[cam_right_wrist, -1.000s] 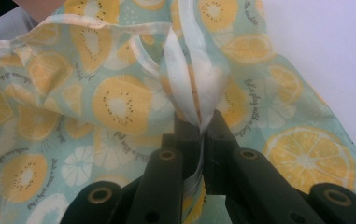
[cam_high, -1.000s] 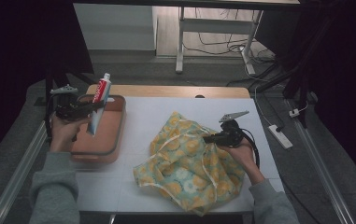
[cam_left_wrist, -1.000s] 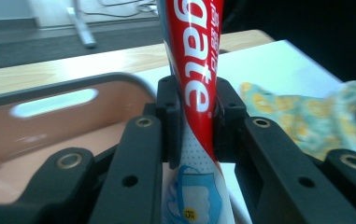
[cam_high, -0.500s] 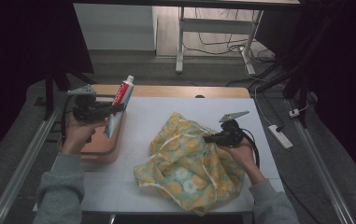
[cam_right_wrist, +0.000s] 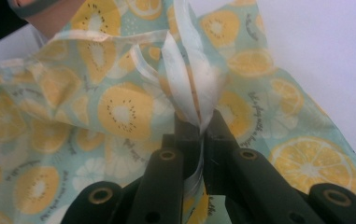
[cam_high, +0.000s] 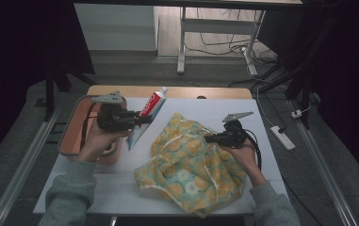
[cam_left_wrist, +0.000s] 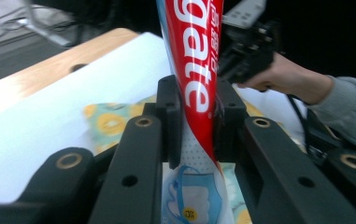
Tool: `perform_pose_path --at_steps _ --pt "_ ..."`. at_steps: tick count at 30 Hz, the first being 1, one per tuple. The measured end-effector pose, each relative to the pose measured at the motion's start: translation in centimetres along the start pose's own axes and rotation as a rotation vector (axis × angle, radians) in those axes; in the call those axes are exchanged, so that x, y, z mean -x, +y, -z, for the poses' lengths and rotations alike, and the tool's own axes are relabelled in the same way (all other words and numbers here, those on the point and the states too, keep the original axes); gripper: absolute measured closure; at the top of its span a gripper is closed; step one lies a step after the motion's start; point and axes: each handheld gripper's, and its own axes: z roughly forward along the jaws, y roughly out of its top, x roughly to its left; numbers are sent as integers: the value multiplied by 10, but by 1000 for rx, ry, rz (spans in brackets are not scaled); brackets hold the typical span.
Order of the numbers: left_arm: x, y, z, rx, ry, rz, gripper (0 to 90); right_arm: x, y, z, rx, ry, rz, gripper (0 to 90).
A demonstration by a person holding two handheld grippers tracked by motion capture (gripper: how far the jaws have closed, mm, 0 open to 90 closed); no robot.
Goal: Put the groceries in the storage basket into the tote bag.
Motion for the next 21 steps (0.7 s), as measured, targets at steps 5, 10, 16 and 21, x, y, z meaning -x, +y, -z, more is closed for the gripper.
perform_pose_path --at_steps 5,10,16,21 --pt "15 4 -12 -12 -55 -39 763 -10 -2 9 37 6 -17 858" --pt "25 9 -22 -20 -77 -59 762 -14 -3 12 51 4 -18 859" --pt "37 10 -33 -37 -94 -80 762 -8 -4 10 39 -6 -22 859" --pt "48 12 -46 -59 -109 -106 762 -6 -4 7 29 -8 -15 859"
